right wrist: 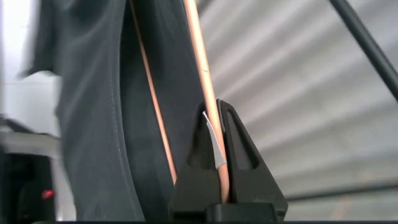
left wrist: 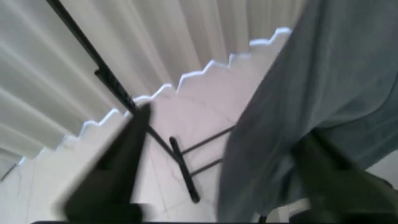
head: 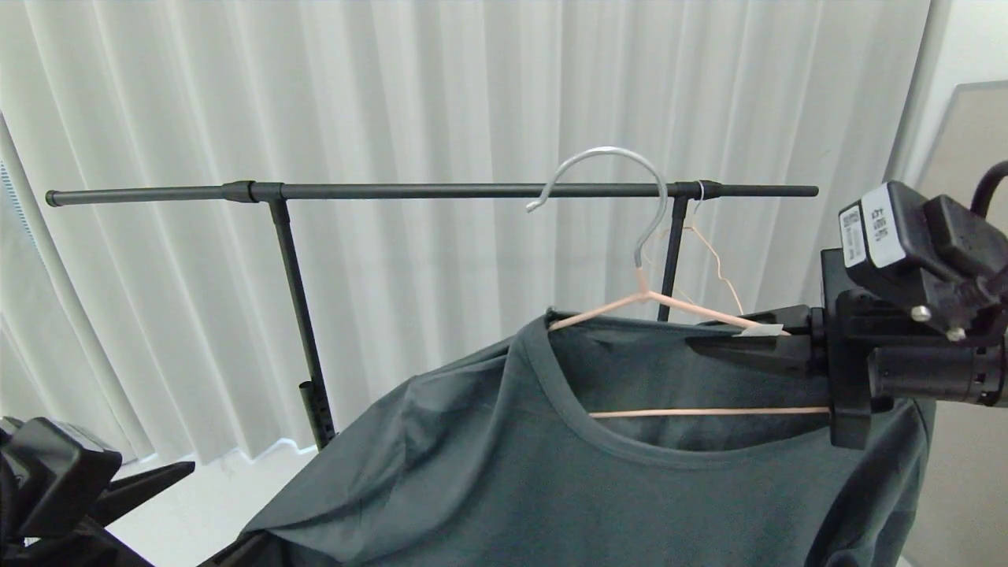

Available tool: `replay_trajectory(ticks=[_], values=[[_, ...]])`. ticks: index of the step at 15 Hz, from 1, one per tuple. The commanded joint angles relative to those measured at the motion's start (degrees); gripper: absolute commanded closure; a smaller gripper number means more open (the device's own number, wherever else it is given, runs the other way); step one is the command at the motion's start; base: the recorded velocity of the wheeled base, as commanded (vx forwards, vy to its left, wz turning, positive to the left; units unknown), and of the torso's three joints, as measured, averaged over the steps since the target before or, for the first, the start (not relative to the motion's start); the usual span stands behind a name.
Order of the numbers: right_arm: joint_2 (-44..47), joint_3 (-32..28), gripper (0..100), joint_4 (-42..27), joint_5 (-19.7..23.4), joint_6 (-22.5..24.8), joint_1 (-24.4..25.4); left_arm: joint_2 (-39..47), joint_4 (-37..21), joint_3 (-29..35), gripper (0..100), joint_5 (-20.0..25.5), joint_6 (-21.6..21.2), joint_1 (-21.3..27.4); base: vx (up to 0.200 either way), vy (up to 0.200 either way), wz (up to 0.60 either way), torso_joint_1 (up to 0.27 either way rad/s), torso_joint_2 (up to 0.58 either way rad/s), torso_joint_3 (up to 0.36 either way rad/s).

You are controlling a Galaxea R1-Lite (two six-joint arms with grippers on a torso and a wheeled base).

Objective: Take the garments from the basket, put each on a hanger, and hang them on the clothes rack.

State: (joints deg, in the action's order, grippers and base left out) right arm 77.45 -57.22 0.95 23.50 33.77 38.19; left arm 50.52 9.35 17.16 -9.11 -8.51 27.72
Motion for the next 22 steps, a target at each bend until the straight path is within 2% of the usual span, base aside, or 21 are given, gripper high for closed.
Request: replay_trajectory(ticks=[1, 4, 6, 9, 13, 17, 19, 22], values=[[-0.1, -0.1, 100, 1.3, -0.5, -1.2, -4.0, -1.1, 0.1, 1.4, 0, 0.5, 0.0, 0.1, 0.000, 0.000, 0.00, 0.000, 0.00, 0.000], [-0.2, -0.4, 100, 3.8, -1.3, -3.5, -9.5, -1.1, 0.1, 3.1, 0, 0.9, -0.1, 0.1, 0.000, 0.000, 0.00, 0.000, 0.00, 0.000], [-0.3, -0.5, 100, 4.6, -2.8, -6.1, -11.2, -0.8, 0.1, 3.9, 0, 0.9, -0.4, 0.0, 0.000, 0.000, 0.00, 0.000, 0.00, 0.000], [0.1, -0.5, 100, 4.6, -8.7, -12.6, -11.6, 0.4, 0.1, 4.5, 0, 0.3, -2.0, -0.2, 0.000, 0.000, 0.00, 0.000, 0.00, 0.000], [1.5, -0.6, 100, 6.2, -10.1, -20.7, -11.5, 0.9, 0.1, 4.7, 0, 0.0, -8.1, -1.4, 0.000, 0.000, 0.00, 0.000, 0.00, 0.000], [4.7, -1.8, 100, 8.0, -11.6, -27.1, -11.5, 2.3, 0.1, 6.4, 0, -0.3, -8.7, -3.2, 0.000, 0.000, 0.00, 0.000, 0.00, 0.000], [6.6, -1.9, 100, 10.3, -12.7, -28.0, -11.4, 3.0, 0.1, 6.8, 0, -1.2, -8.5, -3.2, 0.000, 0.000, 0.00, 0.000, 0.00, 0.000], [8.9, -1.9, 100, 11.5, -12.8, -28.1, -11.4, 3.2, 0.1, 7.2, 0, -1.3, -8.5, -3.2, 0.200, 0.000, 0.00, -0.004, 0.00, 0.007]])
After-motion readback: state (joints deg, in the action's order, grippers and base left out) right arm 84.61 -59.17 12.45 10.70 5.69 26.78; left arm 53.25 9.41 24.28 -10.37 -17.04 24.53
